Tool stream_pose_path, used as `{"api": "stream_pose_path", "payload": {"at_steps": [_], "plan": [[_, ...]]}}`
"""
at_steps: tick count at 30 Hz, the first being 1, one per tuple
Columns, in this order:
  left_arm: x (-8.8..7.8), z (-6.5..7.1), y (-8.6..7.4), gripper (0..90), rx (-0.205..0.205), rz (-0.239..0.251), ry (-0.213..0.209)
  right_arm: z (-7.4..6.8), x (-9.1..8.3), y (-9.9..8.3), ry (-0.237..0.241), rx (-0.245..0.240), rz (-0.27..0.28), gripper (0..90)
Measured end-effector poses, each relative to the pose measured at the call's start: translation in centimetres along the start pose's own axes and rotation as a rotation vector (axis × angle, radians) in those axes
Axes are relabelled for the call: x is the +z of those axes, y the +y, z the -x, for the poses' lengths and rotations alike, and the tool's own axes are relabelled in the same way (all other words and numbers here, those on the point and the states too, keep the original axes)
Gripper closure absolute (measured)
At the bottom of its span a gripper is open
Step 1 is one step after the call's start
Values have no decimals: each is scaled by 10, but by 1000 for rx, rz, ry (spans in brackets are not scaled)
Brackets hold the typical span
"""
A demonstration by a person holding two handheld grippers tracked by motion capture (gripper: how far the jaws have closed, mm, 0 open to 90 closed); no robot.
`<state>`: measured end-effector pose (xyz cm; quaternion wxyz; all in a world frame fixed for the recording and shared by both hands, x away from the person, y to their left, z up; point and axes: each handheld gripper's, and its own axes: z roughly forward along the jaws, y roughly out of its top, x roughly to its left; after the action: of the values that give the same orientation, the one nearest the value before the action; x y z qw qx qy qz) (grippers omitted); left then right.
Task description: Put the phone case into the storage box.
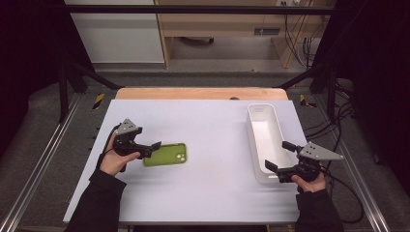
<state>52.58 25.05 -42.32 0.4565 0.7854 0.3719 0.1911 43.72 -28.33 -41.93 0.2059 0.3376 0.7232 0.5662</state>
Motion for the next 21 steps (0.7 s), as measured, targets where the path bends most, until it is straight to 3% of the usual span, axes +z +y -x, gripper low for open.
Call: {"api": "stream_pose_path", "payload": {"at_steps": [7,14,21], "plan": [[10,-10,-2,17,-36,-10,45,0,0,0,2,-1,-2,6],[16,-15,-5,60,-37,-45,85,0,1,0,3,-4,-4,6],[22,-18,-8,204,-50,-76,93,0,2,-1,3,-3,-10,6]]}}
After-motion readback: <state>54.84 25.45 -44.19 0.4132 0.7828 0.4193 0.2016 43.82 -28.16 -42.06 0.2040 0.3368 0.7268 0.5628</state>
